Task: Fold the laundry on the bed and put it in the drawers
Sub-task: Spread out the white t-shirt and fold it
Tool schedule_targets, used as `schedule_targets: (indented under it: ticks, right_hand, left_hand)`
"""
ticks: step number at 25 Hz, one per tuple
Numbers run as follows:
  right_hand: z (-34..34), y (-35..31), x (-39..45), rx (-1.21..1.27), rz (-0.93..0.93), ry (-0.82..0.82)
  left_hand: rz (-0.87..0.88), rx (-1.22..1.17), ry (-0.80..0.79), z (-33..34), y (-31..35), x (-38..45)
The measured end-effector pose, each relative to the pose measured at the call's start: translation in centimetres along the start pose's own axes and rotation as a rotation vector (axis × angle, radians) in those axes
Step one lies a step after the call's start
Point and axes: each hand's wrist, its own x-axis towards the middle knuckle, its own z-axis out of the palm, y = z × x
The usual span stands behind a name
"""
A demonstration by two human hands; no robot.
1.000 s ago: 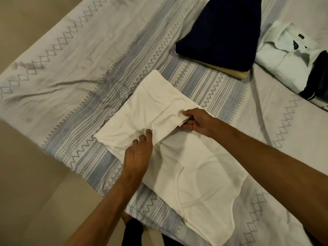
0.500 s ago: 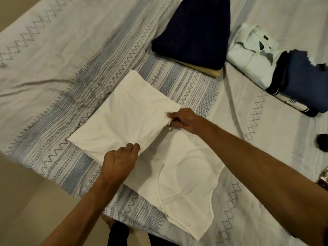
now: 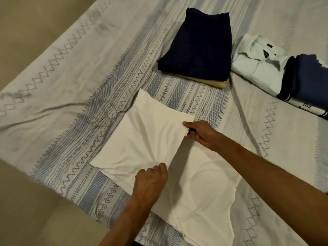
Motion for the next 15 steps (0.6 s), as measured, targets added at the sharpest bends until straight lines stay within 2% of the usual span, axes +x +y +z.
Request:
schedule_targets:
  ticks: [2, 5, 8, 11, 15]
  right_hand:
    - [-1.3, 1.1, 0.1, -0.098, 0.011, 0.062]
    - [-1.5, 1.3, -0.2, -0.096, 0.025, 0.049]
    - [-1.6, 0.7, -0.3, -0.115, 0.039, 0.024]
    - [-1.5, 0.4, -0.4, -0.157, 0.021, 0.027]
    - [-1.3, 0.2, -0.5, -0.253, -0.065, 0.116]
  left_hand:
    - [0.002, -0.051, -0.077, 1.0, 1.7, -0.5]
    - [-0.038, -0.094, -0.163, 3.1, 3.1, -0.9]
    - [-0.064, -0.123, -0.138, 3.3, 3.2, -1.1]
    - [0.018, -0.220, -0.181, 3.3, 2.4, -1.8]
    - [0.126, -0.392, -0.370, 2.2, 1.1, -3.7]
